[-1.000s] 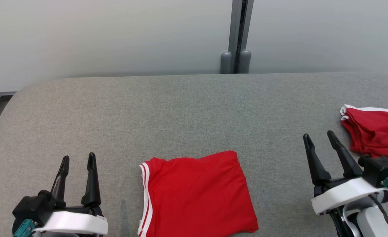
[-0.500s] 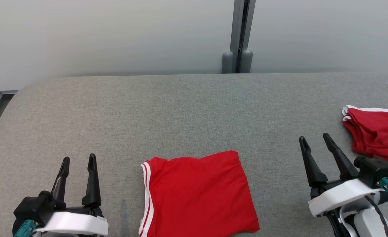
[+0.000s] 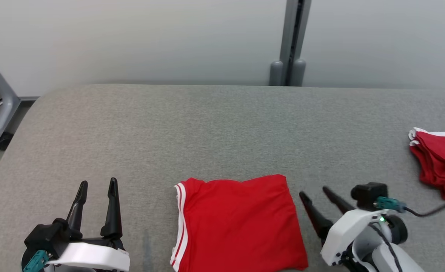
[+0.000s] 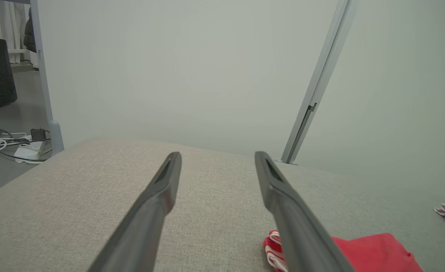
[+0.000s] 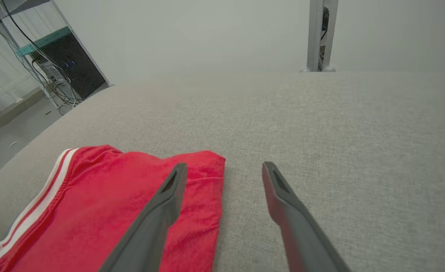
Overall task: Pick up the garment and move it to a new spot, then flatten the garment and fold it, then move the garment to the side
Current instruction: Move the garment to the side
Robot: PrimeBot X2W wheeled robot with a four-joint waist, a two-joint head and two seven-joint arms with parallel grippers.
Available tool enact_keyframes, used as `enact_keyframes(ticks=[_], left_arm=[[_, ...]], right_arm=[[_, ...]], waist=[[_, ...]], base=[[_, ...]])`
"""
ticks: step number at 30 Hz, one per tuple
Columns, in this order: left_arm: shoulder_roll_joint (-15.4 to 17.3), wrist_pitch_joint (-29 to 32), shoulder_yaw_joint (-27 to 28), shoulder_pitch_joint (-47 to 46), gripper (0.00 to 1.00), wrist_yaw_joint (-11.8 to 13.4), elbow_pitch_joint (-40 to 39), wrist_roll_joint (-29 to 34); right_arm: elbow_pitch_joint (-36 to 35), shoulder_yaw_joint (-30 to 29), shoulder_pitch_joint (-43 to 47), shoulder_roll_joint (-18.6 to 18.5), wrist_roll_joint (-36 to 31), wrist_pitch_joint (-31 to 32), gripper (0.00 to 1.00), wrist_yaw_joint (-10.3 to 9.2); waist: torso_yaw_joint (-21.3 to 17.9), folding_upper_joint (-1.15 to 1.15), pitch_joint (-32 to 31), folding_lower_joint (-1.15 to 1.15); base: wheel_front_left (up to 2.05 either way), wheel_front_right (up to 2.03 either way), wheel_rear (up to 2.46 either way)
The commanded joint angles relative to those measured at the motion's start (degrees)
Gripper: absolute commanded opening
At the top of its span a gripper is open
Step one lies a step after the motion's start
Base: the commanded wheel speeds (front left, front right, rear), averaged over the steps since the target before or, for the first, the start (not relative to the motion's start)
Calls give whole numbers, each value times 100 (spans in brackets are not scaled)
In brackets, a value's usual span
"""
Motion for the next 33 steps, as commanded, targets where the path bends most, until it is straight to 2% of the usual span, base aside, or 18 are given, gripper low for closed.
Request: enact_keyframes(ticks=[1,6,11,17,18,19,21,27,33], left_arm=[[22,-4,-7,-95,100,4,11,-13],[5,-7,-43,-99,100,21,62,-47],[-15,-5,-81,-88,100,4,99,-105],[-14,-13,-88,-111,100,7,89,-113],[-17,-14,-94,-111,100,9,87,-115],[-17,-15,-94,-113,100,13,87,-116],[-18,-18,-93,-119,100,24,86,-117],[-3,-21,-104,-134,100,29,68,-103],[5,-23,-210,-155,100,-17,12,-55]], right_arm=[[135,55,-89,-5,91,195,100,1],[752,98,-309,104,439,1024,100,1],[1285,1,-470,148,516,1681,100,1],[1631,-60,-497,278,602,1981,100,1],[1645,-53,-487,294,629,1975,82,1],[1653,-48,-487,298,648,1959,45,1],[1624,-35,-500,302,681,1872,0,1],[1486,-24,-631,205,731,1507,0,1],[1296,-42,-740,2,781,1037,0,1]], waist=[[127,0,-26,0],[424,0,-45,0],[640,0,-15,0],[801,0,46,0],[813,0,55,0],[821,0,64,0],[820,0,78,0],[727,0,92,0],[439,0,93,0]], base=[[0,0,0],[0,0,0],[0,0,0],[0,0,0],[0,0,0],[0,0,0],[0,0,0],[0,0,0],[0,0,0]])
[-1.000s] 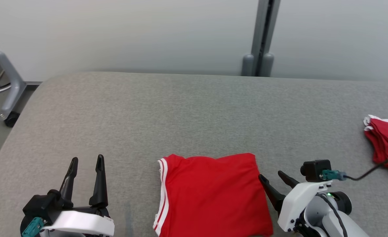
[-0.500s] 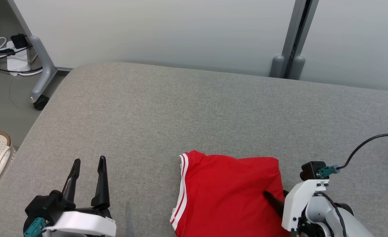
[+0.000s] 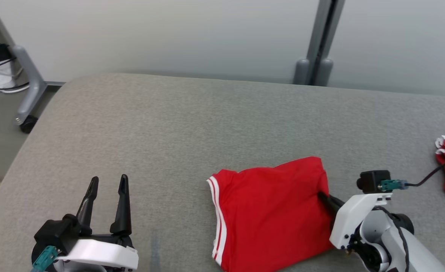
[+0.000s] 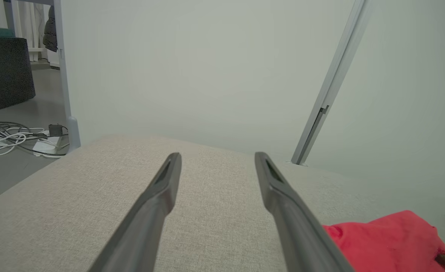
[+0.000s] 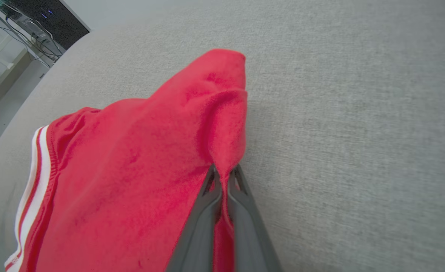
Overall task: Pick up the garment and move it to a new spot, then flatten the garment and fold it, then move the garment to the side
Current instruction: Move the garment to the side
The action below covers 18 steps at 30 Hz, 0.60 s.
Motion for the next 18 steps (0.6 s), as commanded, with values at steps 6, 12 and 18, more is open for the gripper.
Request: enact_keyframes(ticks=[6,12,18], left_arm=[[8,4,-222,-275,100,-128,-20,69],[-24,-7,-416,-480,100,-216,52,84],[-30,-12,-533,-614,100,-256,117,140]], right_arm=[[-274,-47,-98,-371,-27,-259,0,1],[-557,-79,-44,-492,-66,-405,0,1],[-753,-65,-101,-452,-43,-501,0,1]], waist=[[-615,0,112,0],[-1267,0,198,0],[-1900,0,326,0]], base=[[0,0,0],[0,0,0],[0,0,0]])
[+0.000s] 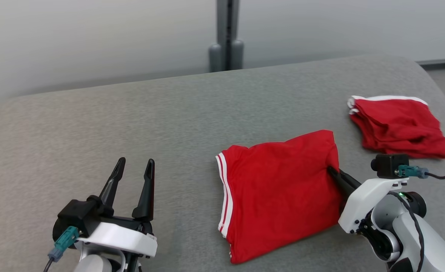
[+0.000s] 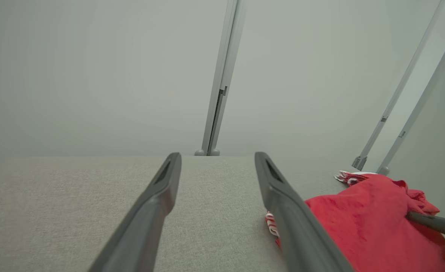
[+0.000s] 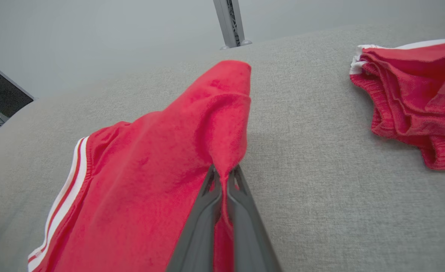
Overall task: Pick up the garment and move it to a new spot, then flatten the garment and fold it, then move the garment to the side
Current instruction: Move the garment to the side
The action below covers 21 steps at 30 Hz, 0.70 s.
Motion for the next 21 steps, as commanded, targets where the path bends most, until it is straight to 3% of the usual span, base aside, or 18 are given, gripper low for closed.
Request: enact_keyframes(ticks=[1,10,21], left_arm=[[22,-15,-9,-132,100,-29,18,40],[78,-26,-11,-292,100,-57,104,54],[186,3,-102,-549,100,-107,108,122]], right_arm=[[-51,-17,-37,-11,-2,-59,0,1],[-339,280,-397,-60,100,-295,0,1],[-101,568,-1606,-756,668,-535,0,1]], waist=[[-414,0,131,0],[-989,0,349,0],[-965,0,840,0]], base=[[0,0,0],[0,0,0],[0,0,0]])
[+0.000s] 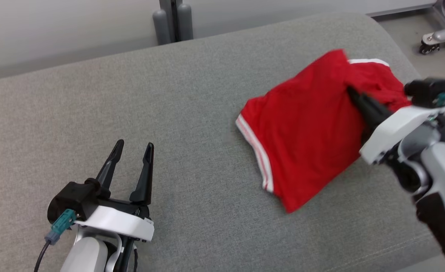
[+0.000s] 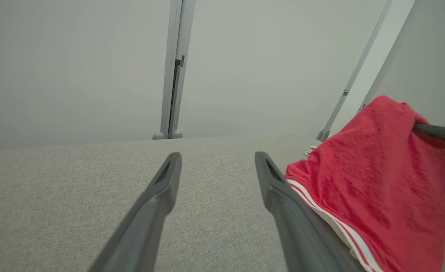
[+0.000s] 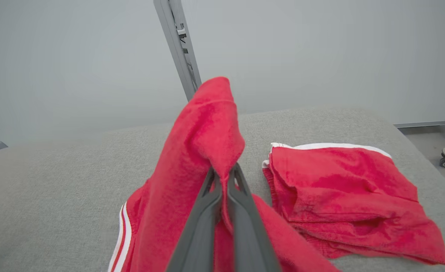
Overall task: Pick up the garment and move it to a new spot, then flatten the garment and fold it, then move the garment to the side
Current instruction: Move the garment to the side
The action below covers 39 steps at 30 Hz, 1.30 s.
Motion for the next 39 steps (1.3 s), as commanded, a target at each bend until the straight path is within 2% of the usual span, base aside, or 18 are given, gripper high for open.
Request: enact_keyframes(ticks=[1,8,15,20,25,26,27,28,29,33,39], left_arm=[[35,1,-6,-136,100,-42,1,47],[113,34,-72,-326,100,-57,15,63],[177,46,-75,-392,100,-19,-20,68],[209,70,-103,-460,100,-12,-61,73],[221,97,-160,-585,100,-31,-66,71],[225,98,-164,-605,100,-30,-51,66],[227,95,-163,-627,100,-28,-43,57],[229,90,-159,-642,100,-25,-31,44],[228,84,-158,-646,100,-20,-19,35],[213,60,-142,-590,100,-3,41,-18],[164,21,-97,-446,100,25,106,-67]], right_arm=[[67,-16,-157,-125,75,-80,0,1],[598,39,-855,-657,334,-176,0,1],[1185,-205,-1184,-1102,-31,-341,0,0],[1801,-336,-1400,-966,-406,-332,0,0],[2810,-460,-1695,-783,-1031,-446,0,0],[3067,-516,-1772,-732,-1160,-501,3,0],[3308,-593,-1841,-692,-1290,-567,30,0],[3513,-653,-1902,-636,-1407,-656,69,0],[3717,-722,-1959,-576,-1481,-762,100,0],[4165,-882,-2135,-444,-1784,-1129,100,0],[4401,-1250,-2273,-514,-2186,-1515,100,0]], waist=[[57,0,149,0],[175,0,490,0],[213,0,704,0],[247,0,873,0],[343,0,1004,0],[368,0,1016,0],[396,0,1021,0],[421,0,1020,0],[445,0,1012,0],[502,0,911,0],[512,0,597,0]], base=[[0,0,0],[0,0,0],[0,0,0],[0,0,0],[0,0,0],[0,0,0],[0,0,0],[0,0,0],[0,0,0],[0,0,0],[0,0,0]])
